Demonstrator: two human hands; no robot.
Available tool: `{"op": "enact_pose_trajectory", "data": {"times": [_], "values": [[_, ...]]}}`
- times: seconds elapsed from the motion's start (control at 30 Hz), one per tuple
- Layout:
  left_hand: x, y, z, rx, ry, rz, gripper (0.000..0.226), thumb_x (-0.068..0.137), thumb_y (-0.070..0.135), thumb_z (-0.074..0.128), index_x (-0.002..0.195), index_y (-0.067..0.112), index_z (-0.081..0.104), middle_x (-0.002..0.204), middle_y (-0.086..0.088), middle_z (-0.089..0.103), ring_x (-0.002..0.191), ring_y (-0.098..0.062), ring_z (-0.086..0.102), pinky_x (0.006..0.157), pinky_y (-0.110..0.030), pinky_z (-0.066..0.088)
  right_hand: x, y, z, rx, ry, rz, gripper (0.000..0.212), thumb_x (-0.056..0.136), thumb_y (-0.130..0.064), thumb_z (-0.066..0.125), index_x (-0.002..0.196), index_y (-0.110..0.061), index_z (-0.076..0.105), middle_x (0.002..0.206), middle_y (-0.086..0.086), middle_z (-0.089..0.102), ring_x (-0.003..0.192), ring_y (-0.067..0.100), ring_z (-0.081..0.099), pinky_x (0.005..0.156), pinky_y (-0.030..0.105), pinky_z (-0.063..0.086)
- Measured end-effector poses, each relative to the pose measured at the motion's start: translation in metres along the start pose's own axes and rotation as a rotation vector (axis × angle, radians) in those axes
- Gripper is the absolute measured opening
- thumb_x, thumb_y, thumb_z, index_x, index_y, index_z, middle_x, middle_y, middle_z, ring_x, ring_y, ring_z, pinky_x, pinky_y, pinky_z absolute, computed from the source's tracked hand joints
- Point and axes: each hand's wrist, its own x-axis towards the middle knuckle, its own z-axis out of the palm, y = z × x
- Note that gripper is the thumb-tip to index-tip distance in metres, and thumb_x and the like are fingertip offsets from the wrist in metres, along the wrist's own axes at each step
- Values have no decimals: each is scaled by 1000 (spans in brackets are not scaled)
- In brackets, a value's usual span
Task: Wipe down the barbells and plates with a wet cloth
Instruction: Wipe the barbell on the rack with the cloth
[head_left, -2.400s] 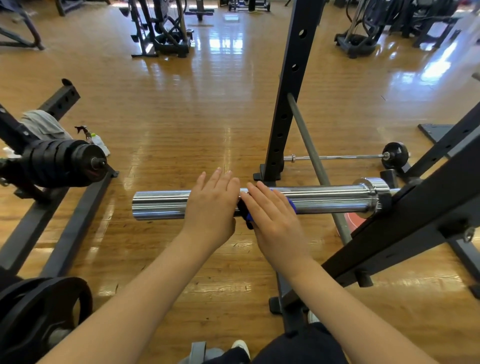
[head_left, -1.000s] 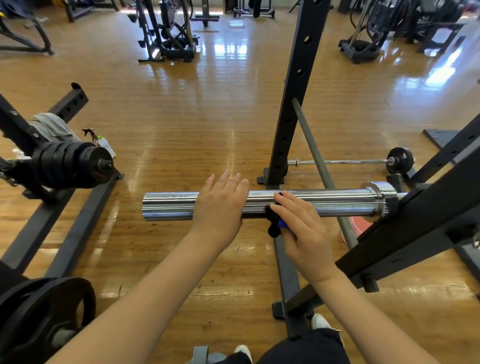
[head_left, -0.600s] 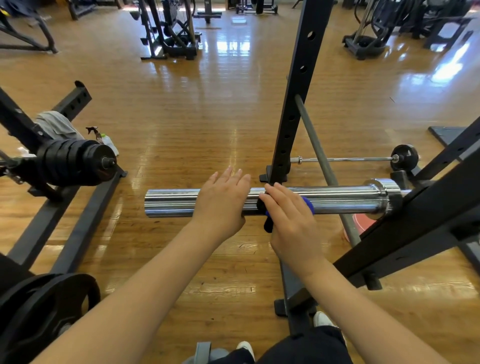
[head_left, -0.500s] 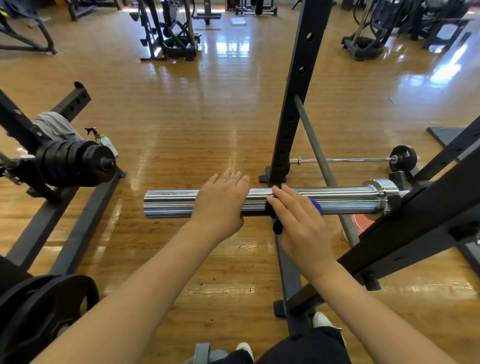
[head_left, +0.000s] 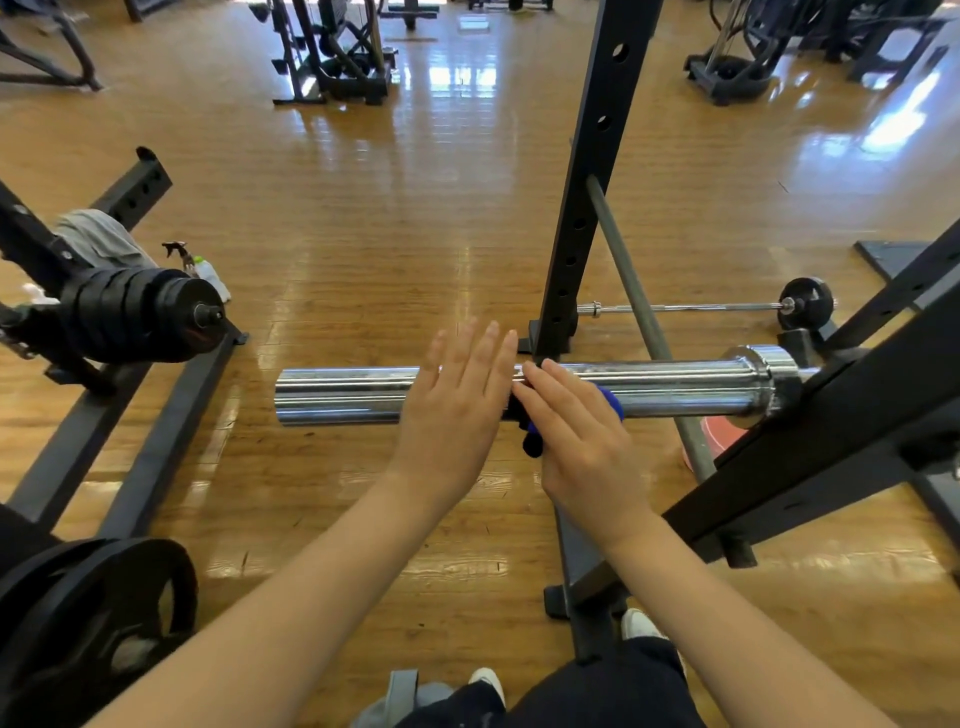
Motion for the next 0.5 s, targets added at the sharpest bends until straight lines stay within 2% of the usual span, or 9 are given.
{"op": "enact_pose_trajectory", "data": {"times": [0.07, 0.13, 0.27, 0.37, 0.43, 0.5], "values": [[-1, 0, 8, -11, 80, 10, 49, 85, 7, 45, 134, 2, 41, 132, -18, 55, 125, -35, 50, 110, -46, 25, -2, 4, -5, -20, -9, -5, 36, 86, 1, 48, 121, 1, 60, 125, 17, 60, 124, 26, 47, 109, 36, 35], [3, 0, 8, -19, 100, 19, 42, 86, 4, 47, 128, 1, 50, 127, -19, 58, 120, -36, 54, 107, -46, 34, -7, 10, -10, -23, 8, 20, 36, 87, 1, 48, 121, 0, 59, 125, 17, 60, 125, 26, 46, 110, 35, 34], [4, 2, 5, -27, 68, 13, 45, 78, 0, 61, 123, 1, 57, 128, -21, 58, 120, -36, 54, 107, -46, 32, -15, 24, -16, -36, 54, 46, 40, 86, 5, 49, 126, -4, 50, 127, 16, 57, 125, 27, 46, 112, 32, 31], [5, 2, 0, -33, -6, -9, 54, 70, 0, 71, 122, 0, 58, 128, -21, 57, 121, -36, 54, 106, -46, 31, -12, 19, -19, -33, 70, 85, 36, 87, 3, 46, 121, 0, 59, 124, 18, 60, 123, 26, 48, 109, 34, 35], [10, 1, -10, -47, -131, -44, 69, 66, 6, 79, 130, 2, 53, 135, -19, 52, 127, -34, 48, 109, -43, 27, -7, 8, -20, -11, 102, 125, 34, 86, 2, 45, 115, 4, 63, 120, 19, 62, 120, 26, 50, 104, 37, 40], [16, -2, -18, -61, -267, -15, 82, 77, 18, 73, 146, 9, 29, 152, -12, 30, 142, -26, 26, 116, -37, 14, -3, -4, -15, 14, 95, 106, 34, 85, 3, 47, 115, 5, 63, 120, 18, 62, 118, 26, 53, 103, 38, 42]]}}
